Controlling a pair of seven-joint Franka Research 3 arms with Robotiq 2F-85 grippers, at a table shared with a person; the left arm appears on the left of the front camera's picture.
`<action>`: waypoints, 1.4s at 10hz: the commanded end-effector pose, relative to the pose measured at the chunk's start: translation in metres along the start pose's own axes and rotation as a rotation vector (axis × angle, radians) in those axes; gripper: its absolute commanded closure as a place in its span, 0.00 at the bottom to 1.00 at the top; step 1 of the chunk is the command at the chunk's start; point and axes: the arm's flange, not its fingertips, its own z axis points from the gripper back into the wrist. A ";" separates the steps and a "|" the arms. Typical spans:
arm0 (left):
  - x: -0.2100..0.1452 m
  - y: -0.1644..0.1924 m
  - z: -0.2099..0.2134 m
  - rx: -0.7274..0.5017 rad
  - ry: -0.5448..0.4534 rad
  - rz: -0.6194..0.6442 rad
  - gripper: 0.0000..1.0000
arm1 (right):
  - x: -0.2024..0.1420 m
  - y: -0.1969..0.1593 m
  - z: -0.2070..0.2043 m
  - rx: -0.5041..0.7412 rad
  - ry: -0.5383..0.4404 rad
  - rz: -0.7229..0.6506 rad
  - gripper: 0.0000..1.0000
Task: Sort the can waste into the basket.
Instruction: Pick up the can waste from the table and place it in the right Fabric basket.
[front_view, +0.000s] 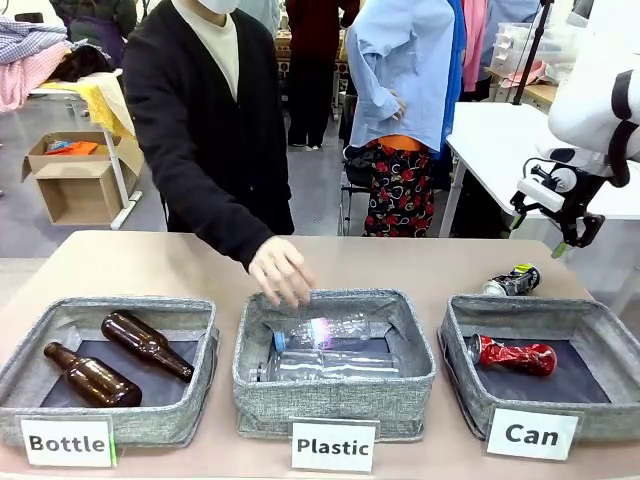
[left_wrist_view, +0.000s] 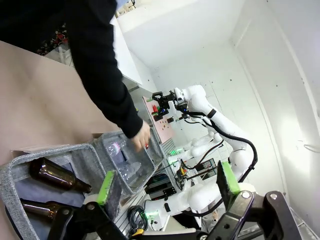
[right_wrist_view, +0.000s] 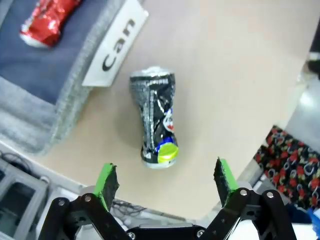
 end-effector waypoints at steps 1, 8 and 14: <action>-0.003 -0.002 0.000 -0.008 0.008 -0.005 0.00 | 0.003 -0.001 -0.003 0.003 -0.018 0.041 0.00; -0.003 -0.002 0.000 -0.008 0.008 -0.005 0.00 | 0.015 -0.019 -0.063 0.074 0.075 0.264 0.00; -0.003 -0.002 0.000 -0.008 0.008 -0.005 0.00 | 0.021 -0.020 -0.115 0.151 0.002 0.304 0.00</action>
